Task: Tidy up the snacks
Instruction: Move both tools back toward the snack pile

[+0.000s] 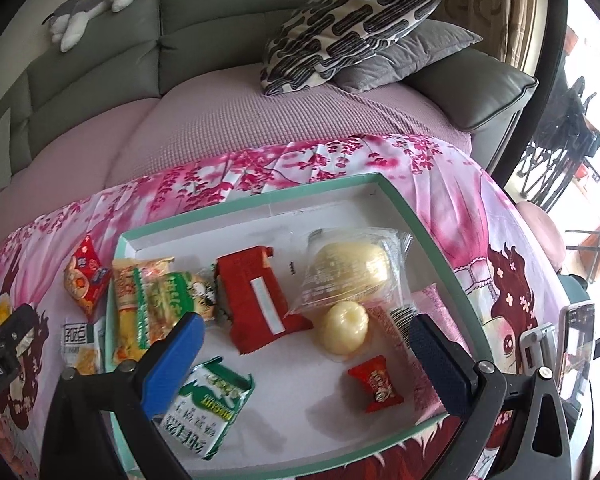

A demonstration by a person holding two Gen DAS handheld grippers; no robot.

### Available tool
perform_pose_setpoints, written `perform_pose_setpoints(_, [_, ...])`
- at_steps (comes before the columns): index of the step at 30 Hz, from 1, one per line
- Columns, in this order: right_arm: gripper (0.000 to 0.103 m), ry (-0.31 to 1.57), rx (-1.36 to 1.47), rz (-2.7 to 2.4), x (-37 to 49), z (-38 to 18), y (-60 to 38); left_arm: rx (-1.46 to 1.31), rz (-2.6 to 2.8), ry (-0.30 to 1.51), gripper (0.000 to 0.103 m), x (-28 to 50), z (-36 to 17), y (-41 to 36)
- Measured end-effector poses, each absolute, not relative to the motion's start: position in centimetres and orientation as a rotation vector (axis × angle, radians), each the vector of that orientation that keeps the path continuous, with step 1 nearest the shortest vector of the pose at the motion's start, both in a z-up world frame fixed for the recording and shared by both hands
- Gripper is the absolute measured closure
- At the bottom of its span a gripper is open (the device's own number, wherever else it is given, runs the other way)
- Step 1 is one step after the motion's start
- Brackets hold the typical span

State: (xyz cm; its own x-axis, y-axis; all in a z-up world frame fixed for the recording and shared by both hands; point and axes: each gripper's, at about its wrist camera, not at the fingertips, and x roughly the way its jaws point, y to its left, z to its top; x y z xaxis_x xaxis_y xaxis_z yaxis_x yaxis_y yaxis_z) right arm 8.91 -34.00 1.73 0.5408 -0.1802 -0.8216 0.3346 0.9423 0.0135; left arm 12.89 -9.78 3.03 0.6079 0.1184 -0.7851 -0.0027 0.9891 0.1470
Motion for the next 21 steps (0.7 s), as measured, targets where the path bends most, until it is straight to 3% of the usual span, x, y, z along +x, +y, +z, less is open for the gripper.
perform_pose_setpoints(21, [0.0, 0.959, 0.174, -0.261, 8.8, 2.7, -29.3, 0.143, 0.175, 0.96, 0.002, 11.1, 3.4, -2.7])
